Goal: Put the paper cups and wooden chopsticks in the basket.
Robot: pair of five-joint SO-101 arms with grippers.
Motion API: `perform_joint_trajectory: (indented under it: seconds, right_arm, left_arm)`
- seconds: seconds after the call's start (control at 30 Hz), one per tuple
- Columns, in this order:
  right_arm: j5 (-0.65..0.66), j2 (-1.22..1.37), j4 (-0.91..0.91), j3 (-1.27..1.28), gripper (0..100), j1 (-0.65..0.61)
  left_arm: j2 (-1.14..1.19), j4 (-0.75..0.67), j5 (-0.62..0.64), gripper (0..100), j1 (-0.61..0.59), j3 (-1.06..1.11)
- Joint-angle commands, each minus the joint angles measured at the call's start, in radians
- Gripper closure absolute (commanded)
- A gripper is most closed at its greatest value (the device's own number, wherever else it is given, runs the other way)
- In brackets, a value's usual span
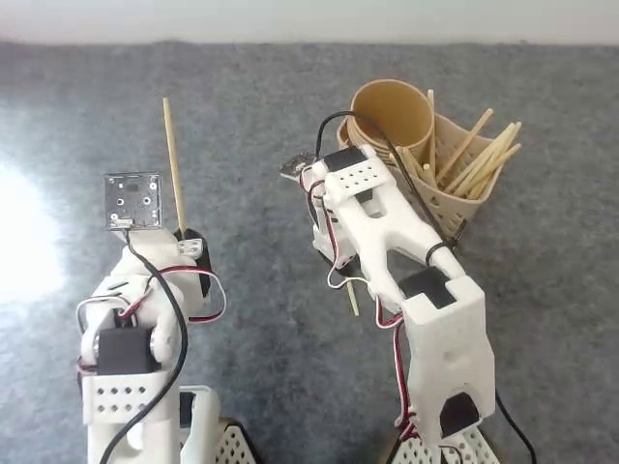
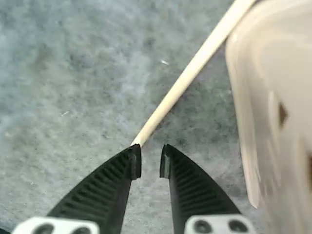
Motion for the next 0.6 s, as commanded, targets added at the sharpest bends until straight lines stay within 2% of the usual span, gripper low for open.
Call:
perform_joint_trajectory:
  seconds: [0.0, 0.57]
  right_arm:
    - [0.009, -0.007, -0.022, -0.046, 91.5, -0.002]
    - [0.014, 0.018, -0.036, -0.04, 91.4, -0.038]
  left_arm:
    - [-0.012, -0.025, 0.012, 99, 0.002, -0.007]
    - [-0.012, -0.023, 0.012, 99, 0.002, -0.007]
